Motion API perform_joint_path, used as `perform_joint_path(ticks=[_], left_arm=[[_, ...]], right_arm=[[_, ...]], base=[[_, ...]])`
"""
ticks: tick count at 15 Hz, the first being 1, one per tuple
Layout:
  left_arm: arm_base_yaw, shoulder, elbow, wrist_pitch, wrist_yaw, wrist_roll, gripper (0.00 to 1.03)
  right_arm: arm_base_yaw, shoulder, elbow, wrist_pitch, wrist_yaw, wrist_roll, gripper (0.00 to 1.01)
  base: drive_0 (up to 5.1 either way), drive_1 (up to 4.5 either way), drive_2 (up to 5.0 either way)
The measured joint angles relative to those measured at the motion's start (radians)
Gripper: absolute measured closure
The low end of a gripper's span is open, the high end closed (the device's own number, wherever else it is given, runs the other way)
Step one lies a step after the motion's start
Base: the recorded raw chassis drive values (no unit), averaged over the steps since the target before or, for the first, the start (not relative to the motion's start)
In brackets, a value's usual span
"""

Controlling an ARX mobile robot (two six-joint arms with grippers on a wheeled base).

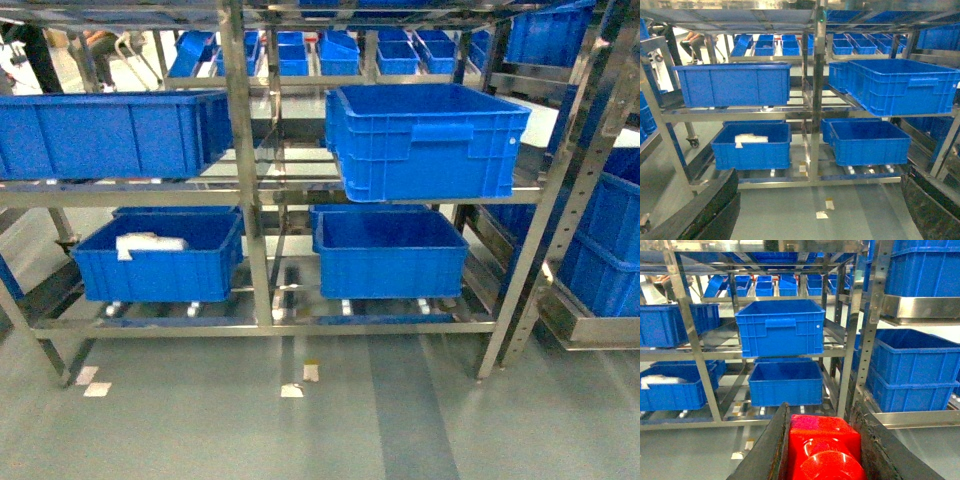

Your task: Pick red block from blue box to shelf

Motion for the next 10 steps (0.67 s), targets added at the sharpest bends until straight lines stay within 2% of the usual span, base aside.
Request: perform_joint_path(ticks=[10], left_arm=[[0.000, 0.000, 0.000, 0.002, -0.001, 0.000, 0.05]], right_arm=[[0.000, 0.000, 0.000, -0.001, 0.000, 0.000, 0.72]], base=[[0.0, 0.00, 0.0]])
